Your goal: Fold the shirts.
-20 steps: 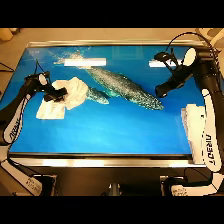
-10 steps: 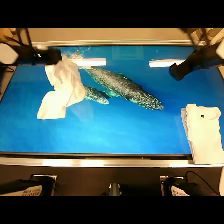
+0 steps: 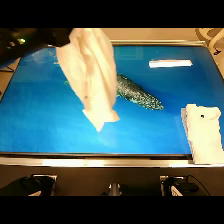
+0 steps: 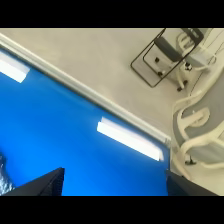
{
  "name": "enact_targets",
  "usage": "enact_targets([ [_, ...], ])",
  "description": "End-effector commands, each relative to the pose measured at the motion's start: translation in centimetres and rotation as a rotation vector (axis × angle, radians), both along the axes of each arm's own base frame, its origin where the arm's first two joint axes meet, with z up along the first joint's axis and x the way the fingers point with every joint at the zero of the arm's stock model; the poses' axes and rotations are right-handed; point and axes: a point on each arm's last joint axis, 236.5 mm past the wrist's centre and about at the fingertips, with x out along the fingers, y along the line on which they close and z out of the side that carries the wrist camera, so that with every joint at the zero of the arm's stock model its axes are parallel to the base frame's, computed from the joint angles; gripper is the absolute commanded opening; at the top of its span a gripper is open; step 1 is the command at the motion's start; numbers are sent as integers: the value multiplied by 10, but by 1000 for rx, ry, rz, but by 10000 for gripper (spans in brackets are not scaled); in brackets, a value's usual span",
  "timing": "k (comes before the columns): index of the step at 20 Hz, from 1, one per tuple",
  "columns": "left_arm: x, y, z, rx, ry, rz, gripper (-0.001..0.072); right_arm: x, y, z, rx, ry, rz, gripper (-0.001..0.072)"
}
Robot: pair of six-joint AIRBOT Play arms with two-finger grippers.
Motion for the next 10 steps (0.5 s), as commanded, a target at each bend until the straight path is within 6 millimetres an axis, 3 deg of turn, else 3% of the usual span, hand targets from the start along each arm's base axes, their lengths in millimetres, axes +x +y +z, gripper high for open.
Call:
enact_targets([
  [1, 13, -13, -101, 239, 195, -6, 26, -19, -5, -53, -5, 231, -20, 670],
  [4, 4, -14, -249, 448, 513, -25, 26, -9, 0, -159, -12, 608, -21, 670],
  [6, -13, 0, -330, 551, 673, -23, 26, 3, 19, -231, 22, 798, 33, 671],
  [8, -36, 22, -385, 628, 789, -19, 26, 5, 48, -308, 111, 976, 110, 671],
  [10, -59, 40, -422, 688, 877, -18, 26, -3, 82, -376, 243, 1121, 180, 671],
])
